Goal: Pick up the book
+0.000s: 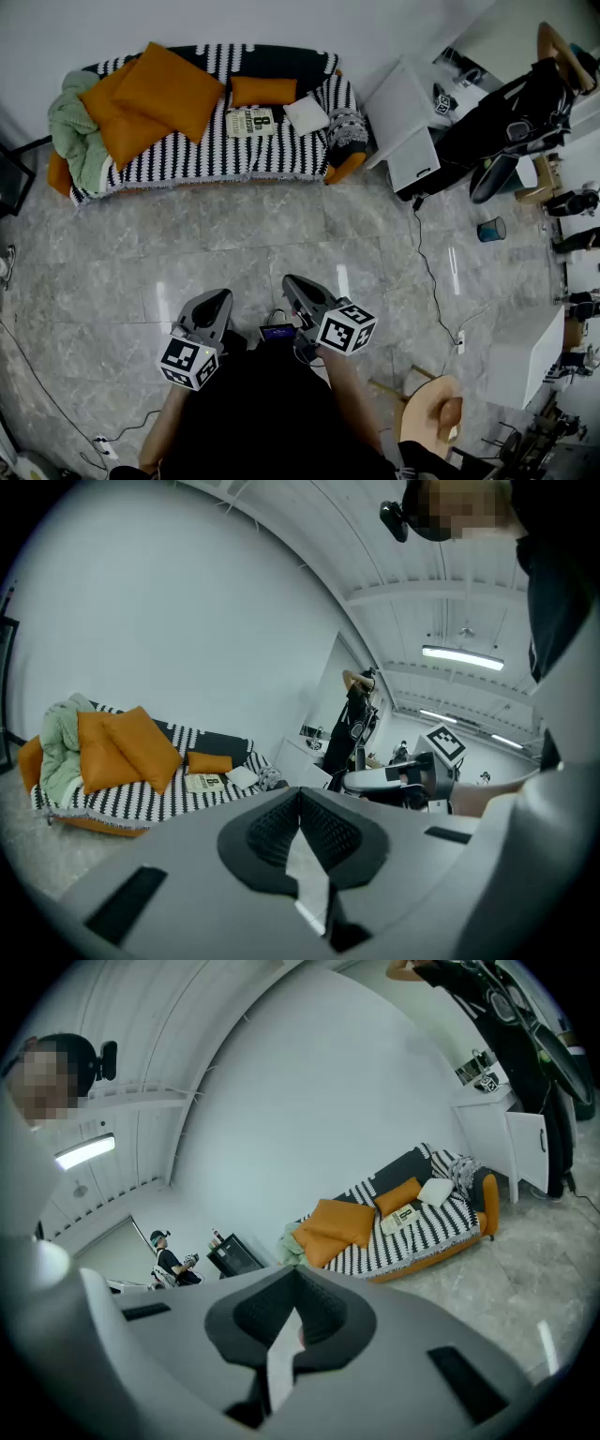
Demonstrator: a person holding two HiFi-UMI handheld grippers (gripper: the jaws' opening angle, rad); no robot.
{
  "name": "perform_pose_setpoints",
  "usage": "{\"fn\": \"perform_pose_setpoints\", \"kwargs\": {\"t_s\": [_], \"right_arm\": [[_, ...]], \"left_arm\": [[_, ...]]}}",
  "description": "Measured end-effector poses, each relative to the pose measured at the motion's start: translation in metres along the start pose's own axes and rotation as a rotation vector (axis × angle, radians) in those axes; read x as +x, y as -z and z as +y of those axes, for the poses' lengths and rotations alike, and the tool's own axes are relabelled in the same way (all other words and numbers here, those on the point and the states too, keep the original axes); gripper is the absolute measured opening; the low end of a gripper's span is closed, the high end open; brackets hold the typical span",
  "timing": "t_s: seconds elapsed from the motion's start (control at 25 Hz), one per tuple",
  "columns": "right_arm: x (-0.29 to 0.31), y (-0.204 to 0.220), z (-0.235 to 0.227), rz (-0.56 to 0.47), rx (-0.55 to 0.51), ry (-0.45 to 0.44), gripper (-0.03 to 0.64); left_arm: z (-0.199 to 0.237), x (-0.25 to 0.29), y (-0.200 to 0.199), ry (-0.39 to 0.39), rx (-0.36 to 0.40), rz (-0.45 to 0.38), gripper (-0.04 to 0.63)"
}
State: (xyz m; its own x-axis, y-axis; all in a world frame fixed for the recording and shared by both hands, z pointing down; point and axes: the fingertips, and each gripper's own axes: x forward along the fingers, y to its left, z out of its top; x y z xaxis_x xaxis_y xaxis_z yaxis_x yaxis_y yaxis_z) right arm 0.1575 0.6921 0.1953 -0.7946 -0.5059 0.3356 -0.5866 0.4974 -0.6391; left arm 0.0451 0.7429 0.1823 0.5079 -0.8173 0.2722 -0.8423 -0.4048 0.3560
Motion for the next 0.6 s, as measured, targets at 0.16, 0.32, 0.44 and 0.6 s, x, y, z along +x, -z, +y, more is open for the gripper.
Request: {"fn": "perform_pose_setpoints", "kwargs": {"t_s": [0.16, 0.32, 0.44, 0.6], "right_arm": [[0.013, 0.005, 0.009, -0.01, -0.007, 0.01, 0.017], [0.018, 0.02, 0.012, -0.035, 0.05, 0.028, 0.017], [0.017, 0.029, 0.02, -0.037, 0.08, 0.022, 0.017], [0.014, 0.037, 0.025, -0.025, 0.086, 0.041, 0.017]], "left_arm": [[0.015, -0.008, -0.005, 0.009, 0.018, 0.002, 0.014], [0.024, -0.019, 0.001, 0.019, 0.026, 0.006, 0.014], [0.03, -0.027, 0.007, 0.025, 0.022, 0.014, 0.014], [0.04, -0.032, 0.014, 0.026, 0.008, 0.03, 0.014]]}}
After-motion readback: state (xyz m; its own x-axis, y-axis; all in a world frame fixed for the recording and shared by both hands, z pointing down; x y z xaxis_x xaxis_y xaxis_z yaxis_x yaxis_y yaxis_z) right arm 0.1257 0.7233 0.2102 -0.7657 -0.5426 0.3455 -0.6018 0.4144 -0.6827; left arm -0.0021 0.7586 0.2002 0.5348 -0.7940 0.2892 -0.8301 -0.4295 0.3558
